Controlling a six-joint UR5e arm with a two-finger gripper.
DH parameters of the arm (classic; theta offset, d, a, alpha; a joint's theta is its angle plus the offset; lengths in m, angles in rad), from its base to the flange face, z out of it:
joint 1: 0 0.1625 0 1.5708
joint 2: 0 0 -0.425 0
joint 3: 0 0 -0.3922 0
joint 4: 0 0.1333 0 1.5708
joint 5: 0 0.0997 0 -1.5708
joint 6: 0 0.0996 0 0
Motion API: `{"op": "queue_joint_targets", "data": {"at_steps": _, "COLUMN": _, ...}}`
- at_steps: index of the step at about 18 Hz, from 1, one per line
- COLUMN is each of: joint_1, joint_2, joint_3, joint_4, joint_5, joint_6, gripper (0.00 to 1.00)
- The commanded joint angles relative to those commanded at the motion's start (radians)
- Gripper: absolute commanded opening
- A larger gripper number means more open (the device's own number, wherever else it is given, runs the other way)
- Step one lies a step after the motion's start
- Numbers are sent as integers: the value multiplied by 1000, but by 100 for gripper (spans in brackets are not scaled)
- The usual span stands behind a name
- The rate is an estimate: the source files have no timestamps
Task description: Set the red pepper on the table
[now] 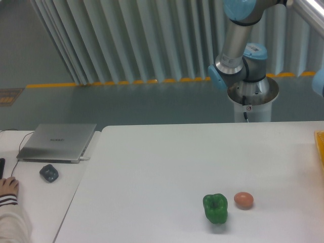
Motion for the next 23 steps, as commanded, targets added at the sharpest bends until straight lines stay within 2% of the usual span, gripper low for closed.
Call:
{"op": "queue_joint_targets", "data": {"at_steps": 7, "joint_1": 40, "joint_2": -11, "joint_3": 5, "joint_4": 3, "joint_5": -5, "joint_6": 46, "gripper": 100}}
{"op": "queue_joint_targets", "data": {"at_steps": 10, "joint_1": 60, "joint_2": -31, "joint_3": 6, "joint_4": 31, "joint_5": -6, "joint_6": 61, "gripper": 100}}
{"op": "queue_joint_targets", "data": {"at_steps": 23, "joint_1": 71, "joint_2": -65, "joint_3": 14, "joint_4": 37, "joint_5": -8, "joint_6": 71, "gripper": 100}}
